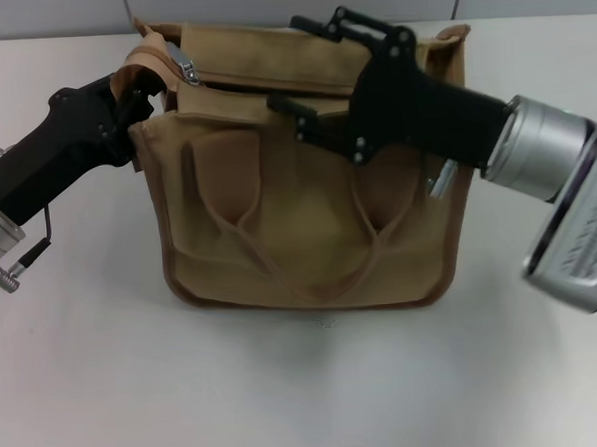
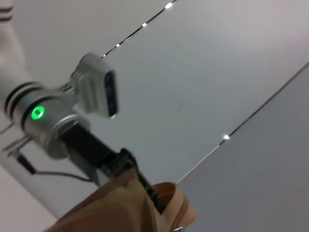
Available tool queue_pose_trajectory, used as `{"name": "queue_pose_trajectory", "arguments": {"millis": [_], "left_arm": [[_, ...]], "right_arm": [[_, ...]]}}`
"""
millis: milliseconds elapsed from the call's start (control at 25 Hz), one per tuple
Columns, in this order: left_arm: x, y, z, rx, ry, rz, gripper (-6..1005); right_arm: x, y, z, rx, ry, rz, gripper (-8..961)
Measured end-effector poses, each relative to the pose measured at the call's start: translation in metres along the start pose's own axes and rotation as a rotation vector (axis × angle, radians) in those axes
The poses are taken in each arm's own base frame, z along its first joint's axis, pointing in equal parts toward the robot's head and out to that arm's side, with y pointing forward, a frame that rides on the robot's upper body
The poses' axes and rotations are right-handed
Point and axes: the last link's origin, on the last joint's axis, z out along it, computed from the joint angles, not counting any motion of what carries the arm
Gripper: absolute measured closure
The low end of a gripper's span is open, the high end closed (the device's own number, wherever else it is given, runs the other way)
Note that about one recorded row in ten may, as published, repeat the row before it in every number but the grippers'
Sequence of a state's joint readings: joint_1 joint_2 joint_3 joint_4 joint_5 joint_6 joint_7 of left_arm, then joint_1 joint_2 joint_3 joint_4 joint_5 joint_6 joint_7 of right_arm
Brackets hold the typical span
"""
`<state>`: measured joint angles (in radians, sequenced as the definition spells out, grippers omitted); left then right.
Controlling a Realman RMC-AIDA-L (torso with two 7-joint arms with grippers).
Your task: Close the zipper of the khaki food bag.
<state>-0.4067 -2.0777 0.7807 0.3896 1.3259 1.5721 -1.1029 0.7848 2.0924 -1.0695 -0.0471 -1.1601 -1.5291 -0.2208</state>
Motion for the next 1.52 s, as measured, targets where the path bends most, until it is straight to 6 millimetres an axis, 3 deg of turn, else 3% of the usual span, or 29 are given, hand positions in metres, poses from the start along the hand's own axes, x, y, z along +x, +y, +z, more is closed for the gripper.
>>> {"name": "queue_pose_trajectory", "arguments": {"millis": [240,640,1520], "left_arm": [[0.002,0.001,0.003,-0.015,0.006,-0.022,984],[0.003,0.015,0.023,-0.125,0.023,-0.095,984],[0.005,0.011,0.032,-0.117,0.015,-0.114,983]], "right_arm": [[0.004,-0.005,0.019,0.005,0.027,-0.129,316],[0.007,-0.003,0.041,-0.061,0.051,-0.194,316],[0.014,-0.003,0.04,-0.05,0.104,-0.186,317]]}}
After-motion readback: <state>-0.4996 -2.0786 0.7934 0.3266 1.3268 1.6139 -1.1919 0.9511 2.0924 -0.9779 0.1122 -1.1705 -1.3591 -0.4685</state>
